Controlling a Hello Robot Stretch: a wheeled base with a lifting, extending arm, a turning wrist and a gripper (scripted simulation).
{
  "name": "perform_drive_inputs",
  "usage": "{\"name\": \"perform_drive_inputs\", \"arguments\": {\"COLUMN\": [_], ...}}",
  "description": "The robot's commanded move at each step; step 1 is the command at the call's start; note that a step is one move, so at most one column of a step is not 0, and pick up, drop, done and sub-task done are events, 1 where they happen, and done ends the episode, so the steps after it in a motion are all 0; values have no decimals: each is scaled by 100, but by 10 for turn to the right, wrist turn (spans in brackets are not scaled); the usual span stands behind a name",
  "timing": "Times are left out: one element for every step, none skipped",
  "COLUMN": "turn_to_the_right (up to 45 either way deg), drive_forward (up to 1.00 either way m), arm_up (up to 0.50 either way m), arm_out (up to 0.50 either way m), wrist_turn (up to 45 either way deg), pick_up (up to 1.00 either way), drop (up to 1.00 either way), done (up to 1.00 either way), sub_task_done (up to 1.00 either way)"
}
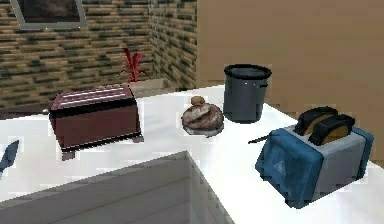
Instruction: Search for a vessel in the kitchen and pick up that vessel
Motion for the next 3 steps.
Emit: {"name": "perform_drive_inputs", "arguments": {"turn_to_the_right": [0, 0, 0], "drive_forward": [0, 0, 0], "arm_up": [50, 38, 0], "arm_out": [0, 0, 0], "wrist_turn": [0, 0, 450], "pick_up": [0, 0, 0], "drop": [0, 0, 0], "done": [0, 0, 0], "sub_task_done": [0, 0, 0]}}
